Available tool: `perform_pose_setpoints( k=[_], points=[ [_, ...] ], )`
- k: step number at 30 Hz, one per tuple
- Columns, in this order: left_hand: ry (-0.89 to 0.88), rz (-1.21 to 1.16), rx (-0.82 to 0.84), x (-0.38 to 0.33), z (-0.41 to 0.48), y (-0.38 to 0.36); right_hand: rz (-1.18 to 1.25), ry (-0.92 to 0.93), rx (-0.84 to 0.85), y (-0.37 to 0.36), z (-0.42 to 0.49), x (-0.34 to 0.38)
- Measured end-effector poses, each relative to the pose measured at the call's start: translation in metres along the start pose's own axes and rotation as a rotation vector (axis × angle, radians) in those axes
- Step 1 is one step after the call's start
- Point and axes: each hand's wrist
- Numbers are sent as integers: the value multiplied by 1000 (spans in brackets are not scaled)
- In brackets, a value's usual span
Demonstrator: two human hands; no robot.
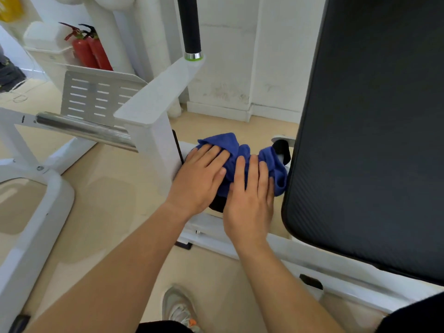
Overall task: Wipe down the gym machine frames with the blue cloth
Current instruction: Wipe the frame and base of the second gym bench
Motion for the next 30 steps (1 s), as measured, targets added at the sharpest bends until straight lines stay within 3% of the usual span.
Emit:
perform_pose_setpoints(
  k=[7, 13, 16, 18, 22, 30],
  points=[
    [64, 119, 97, -9, 40, 2, -16, -68, -122, -2, 42, -13],
    [61, -32, -37, -11, 3, -7, -89, -31, -74, -11, 7, -17],
    [173, -159, -121, -11, -4, -3, -62, -52, -109, -9, 9, -15],
    [145, -123, -199, -9, -4, -1, -39, -70, -143, -8, 14, -9],
    [2, 64, -26, -8, 10, 2, -28, -43, -150, -8, 17, -9],
    [-7, 88, 158, -12, 49, 6, -56, 7, -170, -16, 20, -18]
  ],
)
Point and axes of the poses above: each hand's wrist, its own z-axis towards the middle knuckle, its own y-axis out of the back of the hand, x = y × z, and after that the axes turned 13 degrees about y, right-handed
